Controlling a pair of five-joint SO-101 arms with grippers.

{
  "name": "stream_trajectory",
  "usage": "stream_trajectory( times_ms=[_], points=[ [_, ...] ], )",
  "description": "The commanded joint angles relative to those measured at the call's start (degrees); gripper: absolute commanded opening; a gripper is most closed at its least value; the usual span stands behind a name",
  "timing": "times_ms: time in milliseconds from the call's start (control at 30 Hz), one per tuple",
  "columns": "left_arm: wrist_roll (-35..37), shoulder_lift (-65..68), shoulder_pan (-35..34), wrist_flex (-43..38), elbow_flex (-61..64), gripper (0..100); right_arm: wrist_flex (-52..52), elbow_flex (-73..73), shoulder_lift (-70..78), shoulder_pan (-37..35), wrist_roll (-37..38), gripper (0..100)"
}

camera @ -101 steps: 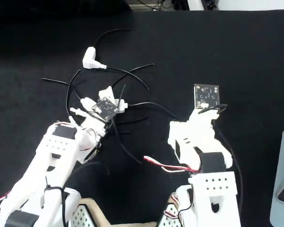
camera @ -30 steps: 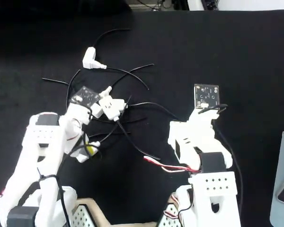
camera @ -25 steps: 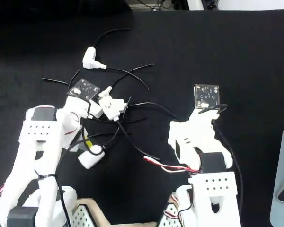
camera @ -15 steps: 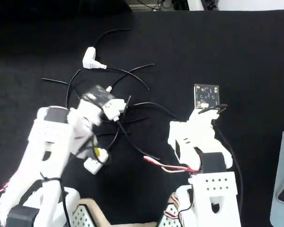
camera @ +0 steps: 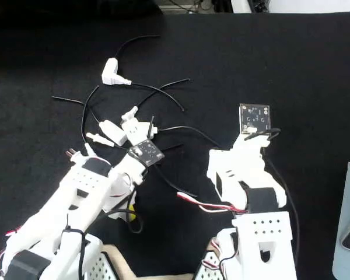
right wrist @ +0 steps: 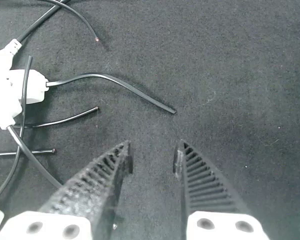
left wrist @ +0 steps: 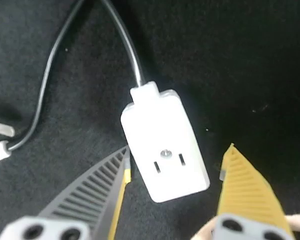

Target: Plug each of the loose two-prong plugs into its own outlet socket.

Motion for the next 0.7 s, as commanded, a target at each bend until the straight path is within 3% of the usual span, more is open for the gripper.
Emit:
stream_trajectory(
  times_ms=[0, 267, 467, 567, 667],
  points=[
    [0.44, -0.18, 0.75, -2.99, 1.01, 23, -0.7, -0.4, -0.48, -0.79, -0.26, 13.8],
    [0.44, -0.88, -0.13, 0.0, -2.42, 19, -0.7, -0.4, -0.48, -0.79, -0.26, 13.8],
    [-1.49, -0.88, -8.92, 0.62, -9.27, 12, -0.7, -0.4, -0.48, -0.79, -0.26, 13.8],
    [-3.78, -0.88, -11.56, 0.79, -9.98, 16, -0.7, -0.4, -0.48, -0.79, -0.26, 13.8],
    [-3.69, -0.88, -14.29, 0.79, -10.07, 27, -0.79, -0.4, -0.48, -0.79, -0.26, 13.8]
  ],
)
